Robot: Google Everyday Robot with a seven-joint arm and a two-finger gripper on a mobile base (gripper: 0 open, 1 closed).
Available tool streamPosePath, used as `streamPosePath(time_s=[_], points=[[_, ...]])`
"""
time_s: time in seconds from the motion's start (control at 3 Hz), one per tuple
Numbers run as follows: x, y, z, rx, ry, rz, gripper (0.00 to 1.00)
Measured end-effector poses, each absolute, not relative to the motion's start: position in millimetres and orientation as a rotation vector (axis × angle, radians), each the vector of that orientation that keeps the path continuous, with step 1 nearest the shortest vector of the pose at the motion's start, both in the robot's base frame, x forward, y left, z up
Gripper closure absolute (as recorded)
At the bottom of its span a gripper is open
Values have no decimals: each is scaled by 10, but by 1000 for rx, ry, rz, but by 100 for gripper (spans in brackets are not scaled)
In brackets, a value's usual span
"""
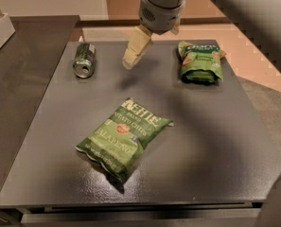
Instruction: Pick green can
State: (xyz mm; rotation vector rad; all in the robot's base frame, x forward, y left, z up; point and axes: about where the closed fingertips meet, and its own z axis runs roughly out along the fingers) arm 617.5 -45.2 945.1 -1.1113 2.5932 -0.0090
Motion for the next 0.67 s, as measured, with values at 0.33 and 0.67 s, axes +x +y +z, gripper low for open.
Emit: streamPosePath(time_s=[0.33,0.67], points=[[6388,-269,9385,-929,2693,-26,0],[6538,-80,9355,-772,2746,-39,0]])
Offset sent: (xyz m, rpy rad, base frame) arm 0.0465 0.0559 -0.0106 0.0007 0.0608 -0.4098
